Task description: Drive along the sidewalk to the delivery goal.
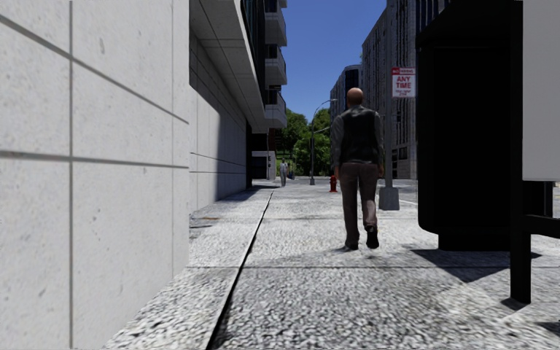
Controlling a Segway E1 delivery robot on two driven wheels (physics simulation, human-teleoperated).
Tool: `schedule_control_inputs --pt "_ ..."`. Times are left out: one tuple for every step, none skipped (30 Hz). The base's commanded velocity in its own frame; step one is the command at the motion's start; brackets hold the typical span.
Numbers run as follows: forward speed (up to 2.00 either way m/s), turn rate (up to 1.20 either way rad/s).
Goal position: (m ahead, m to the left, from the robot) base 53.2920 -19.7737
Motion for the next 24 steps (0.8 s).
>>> schedule_control_inputs --pt "0.77 0.00" --pt "0.77 0.00" --pt "0.77 0.00" --pt "0.77 0.00" --pt "0.77 0.00" --pt "0.77 0.00" --pt "0.77 0.00" --pt "0.77 0.00" --pt "0.77 0.00" --pt "0.77 0.00" --pt "0.77 -0.22" --pt "0.77 -0.66" --pt "0.77 -0.95" --pt "0.77 -1.10" --pt "0.77 -1.10" --pt "0.77 -1.14" --pt "0.77 -0.72" --pt "0.77 0.00" --pt "0.77 0.00" --pt "0.77 0.00" --pt "0.77 0.00" --pt "0.77 0.00" --pt "0.77 0.00" --pt "0.77 0.00"
